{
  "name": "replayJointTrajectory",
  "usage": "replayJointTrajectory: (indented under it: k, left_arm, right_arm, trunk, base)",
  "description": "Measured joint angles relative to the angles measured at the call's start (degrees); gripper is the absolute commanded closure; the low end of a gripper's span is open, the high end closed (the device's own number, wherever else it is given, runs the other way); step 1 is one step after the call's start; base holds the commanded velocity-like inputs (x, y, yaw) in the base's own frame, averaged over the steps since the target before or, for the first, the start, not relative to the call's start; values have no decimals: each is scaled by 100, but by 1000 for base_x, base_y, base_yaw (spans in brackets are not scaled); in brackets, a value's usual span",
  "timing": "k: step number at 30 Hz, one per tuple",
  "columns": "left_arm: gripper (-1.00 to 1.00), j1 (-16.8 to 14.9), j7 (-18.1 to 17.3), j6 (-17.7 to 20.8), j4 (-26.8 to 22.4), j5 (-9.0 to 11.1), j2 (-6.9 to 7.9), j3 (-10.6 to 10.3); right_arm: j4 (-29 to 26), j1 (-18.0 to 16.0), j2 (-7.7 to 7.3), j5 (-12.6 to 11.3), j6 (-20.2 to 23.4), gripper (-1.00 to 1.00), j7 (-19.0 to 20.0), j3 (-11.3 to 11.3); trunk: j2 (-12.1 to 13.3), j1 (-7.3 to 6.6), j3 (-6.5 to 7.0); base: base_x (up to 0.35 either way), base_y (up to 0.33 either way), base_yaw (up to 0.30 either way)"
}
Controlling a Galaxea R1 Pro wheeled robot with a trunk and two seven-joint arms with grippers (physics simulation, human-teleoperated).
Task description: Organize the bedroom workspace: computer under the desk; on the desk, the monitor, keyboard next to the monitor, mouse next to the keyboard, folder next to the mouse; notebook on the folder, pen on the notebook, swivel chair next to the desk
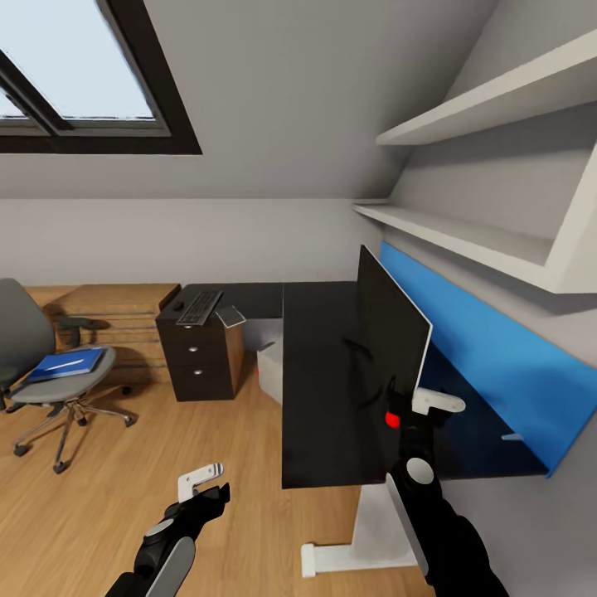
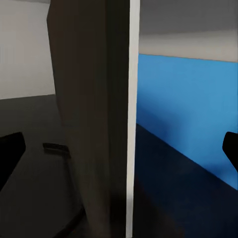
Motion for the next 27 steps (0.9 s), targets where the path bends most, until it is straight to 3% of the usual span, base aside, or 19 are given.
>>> replayJointTrajectory:
  k: [27]
  left_arm:
    - [-100,0,5,-4,18,-2,-6,-54]
  right_arm:
    - [-1,0,4,7,2,-100,4,2]
  trunk:
    - [0,0,0]
  base:
    - [73,-80,0]
